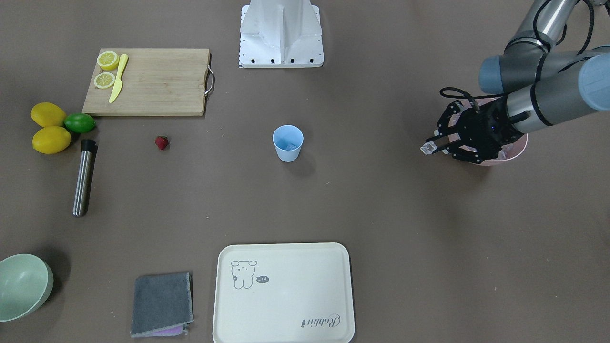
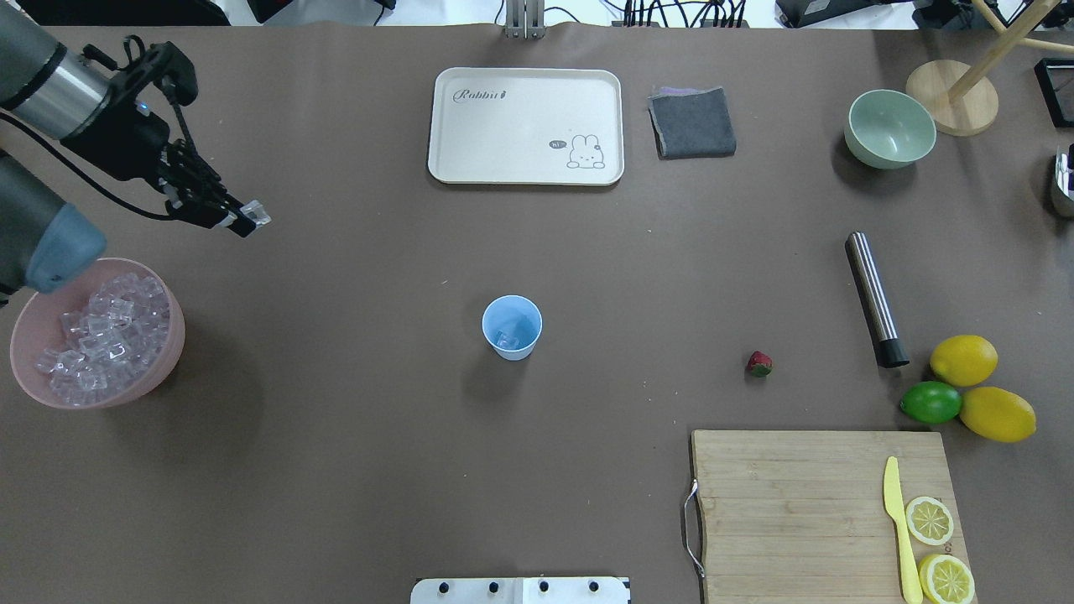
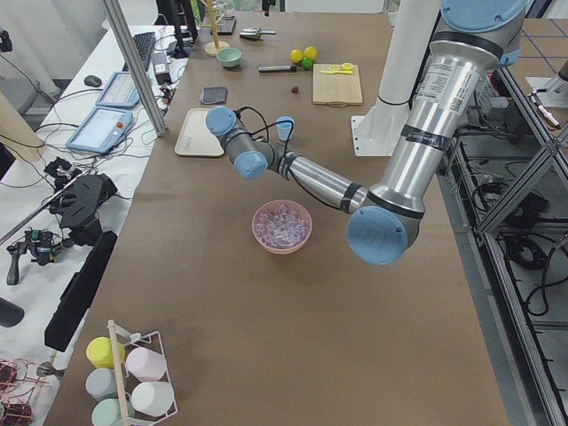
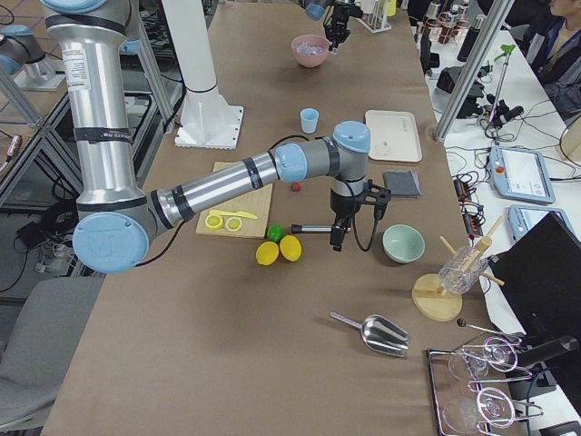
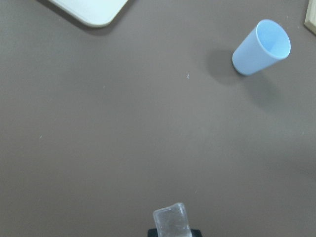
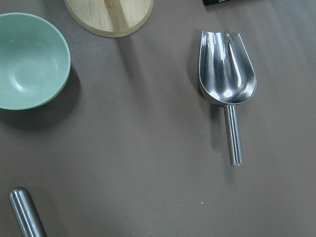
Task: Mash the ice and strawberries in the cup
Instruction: 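Carry the second ice cube with the left gripper to the blue cup, then drop the ice cube into the blue cup by opening the left gripper, then move the left gripper back over the pink ice bowl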
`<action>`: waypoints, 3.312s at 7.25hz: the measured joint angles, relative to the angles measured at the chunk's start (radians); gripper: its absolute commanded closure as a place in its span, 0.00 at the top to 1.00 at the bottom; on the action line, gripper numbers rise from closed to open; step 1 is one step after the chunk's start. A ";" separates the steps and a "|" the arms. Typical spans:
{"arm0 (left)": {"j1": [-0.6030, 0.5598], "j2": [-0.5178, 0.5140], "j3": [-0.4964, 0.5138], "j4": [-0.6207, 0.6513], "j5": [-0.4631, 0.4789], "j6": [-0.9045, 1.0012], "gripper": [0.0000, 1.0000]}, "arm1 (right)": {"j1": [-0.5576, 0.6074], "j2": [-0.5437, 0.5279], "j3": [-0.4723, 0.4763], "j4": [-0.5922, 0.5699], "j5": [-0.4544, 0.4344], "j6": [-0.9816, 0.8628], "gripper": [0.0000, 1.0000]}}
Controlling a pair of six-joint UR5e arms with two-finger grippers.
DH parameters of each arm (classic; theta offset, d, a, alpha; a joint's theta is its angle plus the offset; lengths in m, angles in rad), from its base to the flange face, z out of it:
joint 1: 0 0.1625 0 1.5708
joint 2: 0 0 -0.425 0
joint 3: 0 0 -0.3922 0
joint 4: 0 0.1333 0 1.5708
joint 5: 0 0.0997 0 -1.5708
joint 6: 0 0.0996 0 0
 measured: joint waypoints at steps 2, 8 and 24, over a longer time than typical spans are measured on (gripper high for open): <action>0.075 -0.079 0.000 -0.002 0.052 -0.129 0.00 | 0.000 0.000 0.004 0.001 0.000 0.000 1.00; 0.323 -0.237 0.004 -0.052 0.369 -0.446 0.00 | 0.000 0.004 0.010 0.001 0.000 0.000 1.00; 0.356 -0.206 0.034 -0.245 0.486 -0.542 0.97 | -0.002 0.000 0.018 0.001 0.002 0.003 1.00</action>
